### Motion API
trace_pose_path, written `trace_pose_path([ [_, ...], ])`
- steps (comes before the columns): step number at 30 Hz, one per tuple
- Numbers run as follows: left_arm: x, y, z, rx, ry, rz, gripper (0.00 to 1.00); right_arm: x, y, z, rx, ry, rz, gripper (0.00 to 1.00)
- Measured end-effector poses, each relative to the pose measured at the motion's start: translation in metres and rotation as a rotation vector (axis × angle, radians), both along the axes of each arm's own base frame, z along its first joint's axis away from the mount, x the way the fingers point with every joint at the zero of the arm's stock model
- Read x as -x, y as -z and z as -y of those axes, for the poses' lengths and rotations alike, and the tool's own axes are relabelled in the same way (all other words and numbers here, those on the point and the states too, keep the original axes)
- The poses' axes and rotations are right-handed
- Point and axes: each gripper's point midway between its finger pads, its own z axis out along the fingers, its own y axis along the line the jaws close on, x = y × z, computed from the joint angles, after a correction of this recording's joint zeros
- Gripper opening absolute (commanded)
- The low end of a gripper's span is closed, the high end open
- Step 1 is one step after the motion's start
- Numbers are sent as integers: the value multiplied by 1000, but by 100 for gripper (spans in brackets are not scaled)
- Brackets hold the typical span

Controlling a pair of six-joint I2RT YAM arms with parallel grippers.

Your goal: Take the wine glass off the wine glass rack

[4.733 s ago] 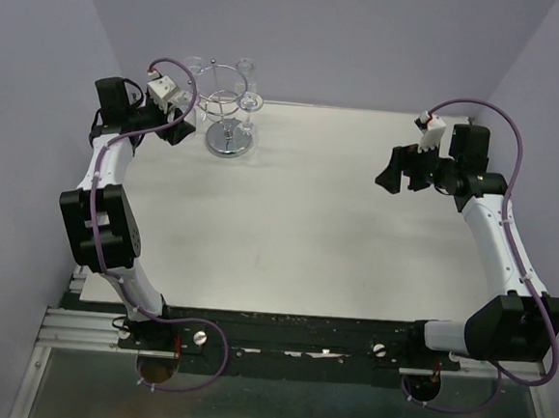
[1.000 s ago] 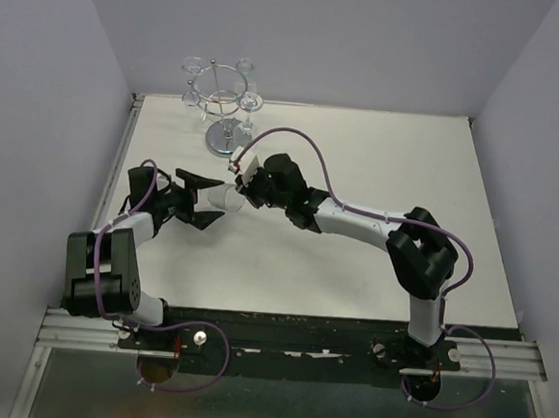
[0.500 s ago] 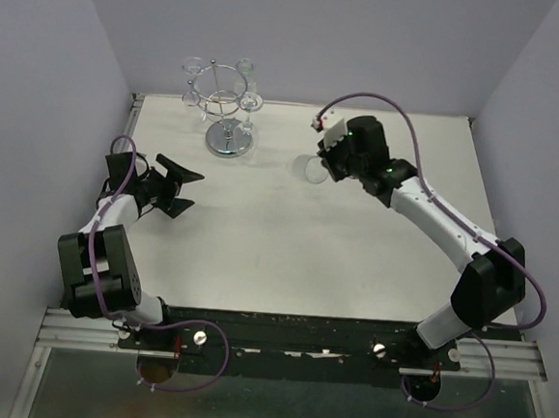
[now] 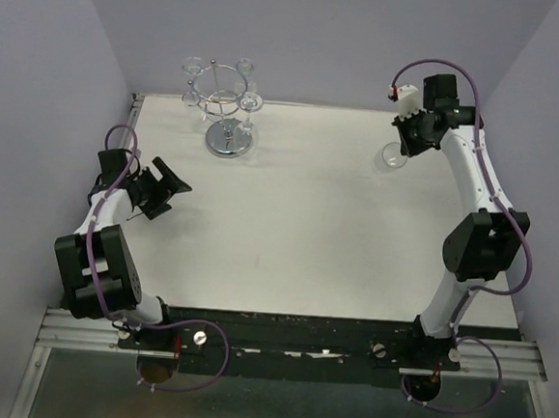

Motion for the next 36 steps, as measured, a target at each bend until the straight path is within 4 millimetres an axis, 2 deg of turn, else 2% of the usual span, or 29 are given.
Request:
trace_pose_path([
  [3,3,4,-3,-33,16,-7,99,-3,33,16,12,36,-122,1],
  [8,7,8,-4,-64,42,-13,99,5,75,27,41,60,-274,1],
  [12,10,10,-4,-75,55,-16,99,1,78,30,43,68,-301,1],
  [18,18,14,-2,-77,62,-25,99,-25,69,48,37,110,-268,1],
  [22,20,16,-1,-76,64,-29,99,-35,80,58,43,134,-290,1],
  [27,20,16,-2,-80,68,-26,99,-40,96,62,51,140,-326,1],
  [36,20,16,-2,-87,74,-24,99,-37,97,61,58,140,-335,3],
])
